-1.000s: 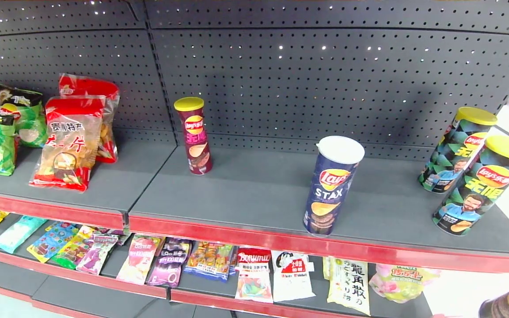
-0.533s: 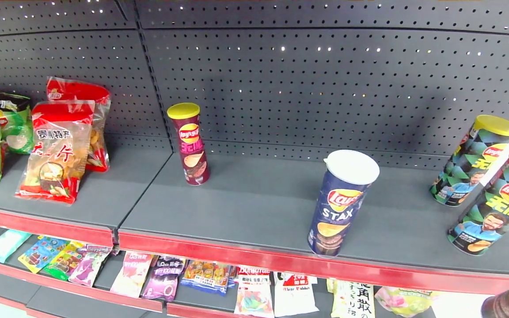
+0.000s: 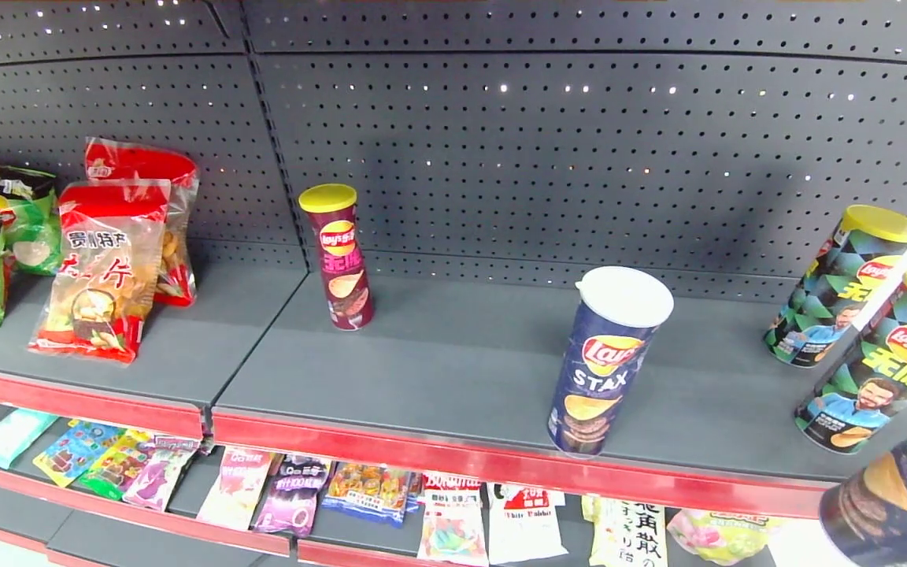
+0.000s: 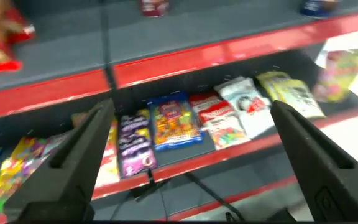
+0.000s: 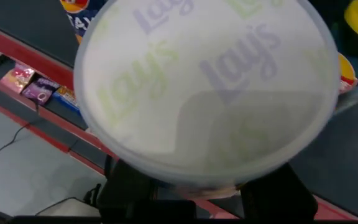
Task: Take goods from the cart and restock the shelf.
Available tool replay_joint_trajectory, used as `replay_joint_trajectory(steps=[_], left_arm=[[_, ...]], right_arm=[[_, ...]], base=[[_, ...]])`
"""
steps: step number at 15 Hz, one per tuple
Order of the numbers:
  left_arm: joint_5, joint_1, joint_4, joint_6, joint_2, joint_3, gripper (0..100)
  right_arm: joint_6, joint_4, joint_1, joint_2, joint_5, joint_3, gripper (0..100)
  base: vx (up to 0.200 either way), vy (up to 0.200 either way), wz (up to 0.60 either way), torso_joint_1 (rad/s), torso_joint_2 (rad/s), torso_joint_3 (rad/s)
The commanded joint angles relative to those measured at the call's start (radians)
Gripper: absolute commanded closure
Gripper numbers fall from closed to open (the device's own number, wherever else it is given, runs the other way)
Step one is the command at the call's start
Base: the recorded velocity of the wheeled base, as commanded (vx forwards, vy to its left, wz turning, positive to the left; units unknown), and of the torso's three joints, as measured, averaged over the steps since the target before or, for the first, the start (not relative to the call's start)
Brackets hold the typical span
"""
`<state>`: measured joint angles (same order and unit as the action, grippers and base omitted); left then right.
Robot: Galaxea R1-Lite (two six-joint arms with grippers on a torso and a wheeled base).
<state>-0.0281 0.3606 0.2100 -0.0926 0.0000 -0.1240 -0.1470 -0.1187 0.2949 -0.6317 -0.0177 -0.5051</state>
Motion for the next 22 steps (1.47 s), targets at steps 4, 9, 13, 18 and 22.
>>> replay_joint_trajectory(steps=[4,9,13,18,22], left_arm=[[0.109,-0.077,0.0,0.065,0.081,-0.051,0],[0.125,-0.336,0.014,0.066,0.098,-0.042,0],[-0.107,-0.358,-0.196,0.011,0.005,0.101,0],[0.04,-0.365,-0.215,-0.003,0.005,0.109,0],[-0.027,-0.364,-0.208,0.071,0.005,0.124,0]], right_arm=[[0.009,0.174,0.0,-0.26,0.073,-0.02,100],[0.026,0.174,0.0,-0.264,0.105,-0.003,100],[0.046,0.174,-0.002,-0.256,0.105,0.0,100],[0.047,0.175,-0.002,-0.261,0.105,0.003,100],[0.053,0.175,-0.002,-0.256,0.105,0.005,100]], base=[[0.0,0.0,0.0,0.0,0.0,0.0],[0.0,0.0,0.0,0.0,0.0,0.0],[0.0,0.0,0.0,0.0,0.0,0.0],[0.0,0.0,0.0,0.0,0.0,0.0],[0.0,0.0,0.0,0.0,0.0,0.0]])
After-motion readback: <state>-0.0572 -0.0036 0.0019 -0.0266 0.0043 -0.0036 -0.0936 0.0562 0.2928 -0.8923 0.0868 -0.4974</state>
